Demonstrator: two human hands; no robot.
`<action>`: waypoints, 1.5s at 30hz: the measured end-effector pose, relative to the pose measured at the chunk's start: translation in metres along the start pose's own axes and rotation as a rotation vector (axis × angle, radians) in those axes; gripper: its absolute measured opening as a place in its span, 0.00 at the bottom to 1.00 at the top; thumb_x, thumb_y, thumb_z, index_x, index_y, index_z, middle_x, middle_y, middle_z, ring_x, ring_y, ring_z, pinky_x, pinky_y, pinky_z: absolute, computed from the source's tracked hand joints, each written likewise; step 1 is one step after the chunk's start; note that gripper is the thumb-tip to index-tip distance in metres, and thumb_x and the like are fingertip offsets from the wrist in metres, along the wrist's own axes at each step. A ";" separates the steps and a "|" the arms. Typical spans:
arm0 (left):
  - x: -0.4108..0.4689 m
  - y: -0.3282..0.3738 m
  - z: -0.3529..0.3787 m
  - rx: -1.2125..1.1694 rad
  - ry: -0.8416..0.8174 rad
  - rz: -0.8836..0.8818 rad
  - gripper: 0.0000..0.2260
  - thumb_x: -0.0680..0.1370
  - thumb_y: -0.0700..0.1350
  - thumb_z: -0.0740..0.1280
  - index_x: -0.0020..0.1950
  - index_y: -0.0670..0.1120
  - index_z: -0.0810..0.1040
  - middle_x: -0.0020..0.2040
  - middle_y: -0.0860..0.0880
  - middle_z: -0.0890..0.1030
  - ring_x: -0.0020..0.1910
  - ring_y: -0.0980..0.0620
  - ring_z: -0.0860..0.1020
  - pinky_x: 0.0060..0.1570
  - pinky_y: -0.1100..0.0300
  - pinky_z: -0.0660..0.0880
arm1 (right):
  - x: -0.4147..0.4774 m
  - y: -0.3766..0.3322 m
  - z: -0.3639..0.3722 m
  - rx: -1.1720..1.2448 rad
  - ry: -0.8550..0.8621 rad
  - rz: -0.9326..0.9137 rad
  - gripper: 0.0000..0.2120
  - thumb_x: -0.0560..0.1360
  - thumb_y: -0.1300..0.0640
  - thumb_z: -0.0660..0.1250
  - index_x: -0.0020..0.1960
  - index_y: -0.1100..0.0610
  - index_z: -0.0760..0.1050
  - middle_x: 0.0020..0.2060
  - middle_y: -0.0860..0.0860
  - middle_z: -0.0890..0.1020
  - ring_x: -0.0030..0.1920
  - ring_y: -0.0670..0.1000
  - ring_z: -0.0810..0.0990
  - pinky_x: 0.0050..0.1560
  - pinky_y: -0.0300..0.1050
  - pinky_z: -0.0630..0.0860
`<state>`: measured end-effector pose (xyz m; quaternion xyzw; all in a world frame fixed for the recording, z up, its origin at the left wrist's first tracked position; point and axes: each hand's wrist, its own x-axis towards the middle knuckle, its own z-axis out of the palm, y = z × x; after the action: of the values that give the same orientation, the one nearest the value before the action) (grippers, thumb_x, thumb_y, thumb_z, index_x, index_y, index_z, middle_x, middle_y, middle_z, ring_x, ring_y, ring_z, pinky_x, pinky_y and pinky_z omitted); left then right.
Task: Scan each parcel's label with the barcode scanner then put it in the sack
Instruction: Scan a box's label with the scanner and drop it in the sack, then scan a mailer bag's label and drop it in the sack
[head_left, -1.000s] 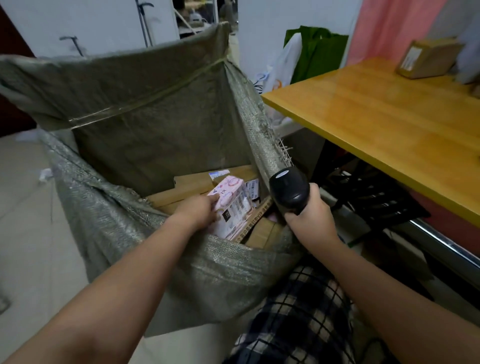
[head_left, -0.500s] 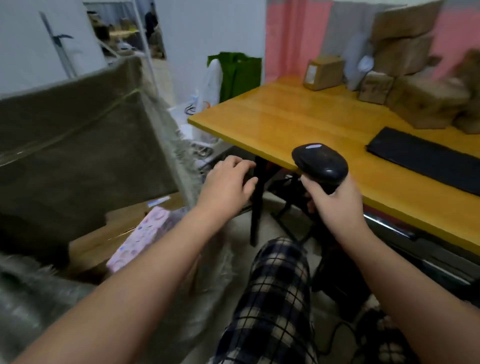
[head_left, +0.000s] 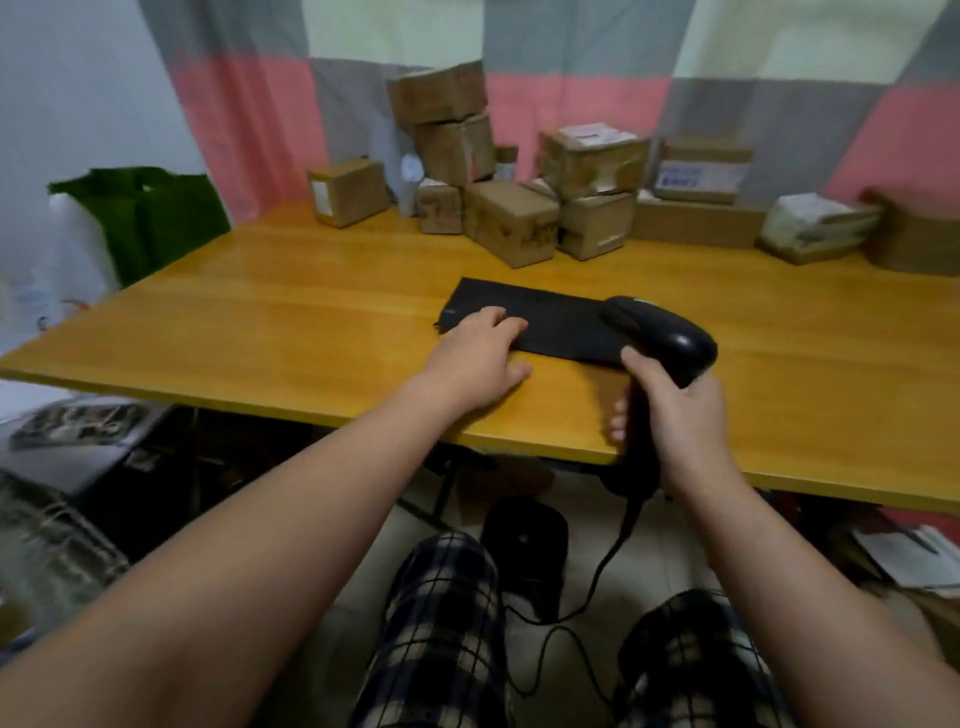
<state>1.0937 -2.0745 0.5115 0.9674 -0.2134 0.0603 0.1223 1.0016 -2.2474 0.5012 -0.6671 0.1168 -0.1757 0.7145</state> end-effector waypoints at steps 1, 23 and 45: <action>0.012 0.002 0.003 0.029 -0.040 -0.006 0.28 0.79 0.56 0.63 0.76 0.50 0.61 0.77 0.46 0.59 0.75 0.46 0.59 0.71 0.51 0.60 | 0.001 0.001 -0.003 -0.001 0.004 0.007 0.07 0.76 0.55 0.69 0.44 0.58 0.76 0.24 0.53 0.75 0.25 0.53 0.74 0.26 0.44 0.74; 0.006 -0.007 -0.044 -0.558 0.494 -0.124 0.04 0.83 0.43 0.56 0.52 0.45 0.69 0.47 0.48 0.74 0.46 0.49 0.71 0.42 0.56 0.65 | 0.000 0.014 -0.006 -0.041 -0.018 -0.045 0.16 0.76 0.55 0.69 0.57 0.64 0.75 0.26 0.55 0.77 0.26 0.53 0.78 0.26 0.43 0.76; -0.029 0.022 -0.034 -1.217 0.529 -0.143 0.03 0.81 0.46 0.62 0.52 0.47 0.71 0.44 0.52 0.81 0.41 0.61 0.80 0.39 0.67 0.76 | 0.000 -0.042 0.026 0.544 -0.105 0.032 0.09 0.77 0.59 0.68 0.57 0.55 0.77 0.50 0.56 0.84 0.49 0.56 0.85 0.46 0.43 0.82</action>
<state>1.0565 -2.0732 0.5438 0.6901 -0.1075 0.1562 0.6985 1.0079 -2.2254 0.5449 -0.4572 0.0387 -0.1542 0.8750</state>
